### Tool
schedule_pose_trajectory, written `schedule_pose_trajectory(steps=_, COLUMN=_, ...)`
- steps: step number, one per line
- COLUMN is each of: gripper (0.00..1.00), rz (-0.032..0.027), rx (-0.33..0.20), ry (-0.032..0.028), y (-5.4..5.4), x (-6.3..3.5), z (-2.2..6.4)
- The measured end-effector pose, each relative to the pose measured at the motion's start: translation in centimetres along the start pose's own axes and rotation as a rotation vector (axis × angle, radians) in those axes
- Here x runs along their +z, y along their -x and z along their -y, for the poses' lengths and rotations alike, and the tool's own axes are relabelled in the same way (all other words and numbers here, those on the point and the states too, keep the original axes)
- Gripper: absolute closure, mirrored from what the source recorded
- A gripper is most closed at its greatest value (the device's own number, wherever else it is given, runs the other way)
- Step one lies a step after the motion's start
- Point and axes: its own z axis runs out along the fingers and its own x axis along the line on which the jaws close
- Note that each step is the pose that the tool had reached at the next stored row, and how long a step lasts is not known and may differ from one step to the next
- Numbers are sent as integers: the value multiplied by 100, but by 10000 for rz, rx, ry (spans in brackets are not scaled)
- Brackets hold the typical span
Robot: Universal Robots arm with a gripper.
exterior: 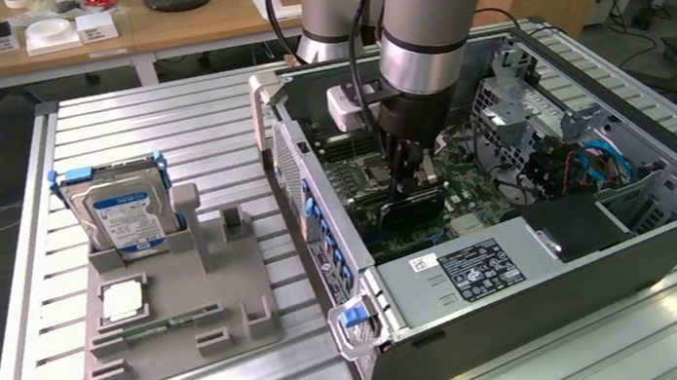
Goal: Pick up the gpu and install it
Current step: 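Press down on the gpu until it lock into place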
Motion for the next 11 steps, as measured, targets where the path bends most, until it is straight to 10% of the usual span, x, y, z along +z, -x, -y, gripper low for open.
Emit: schedule_pose_trajectory(steps=11, gripper=89, rz=5, rx=2, ry=-1, y=1, x=8, z=-3)
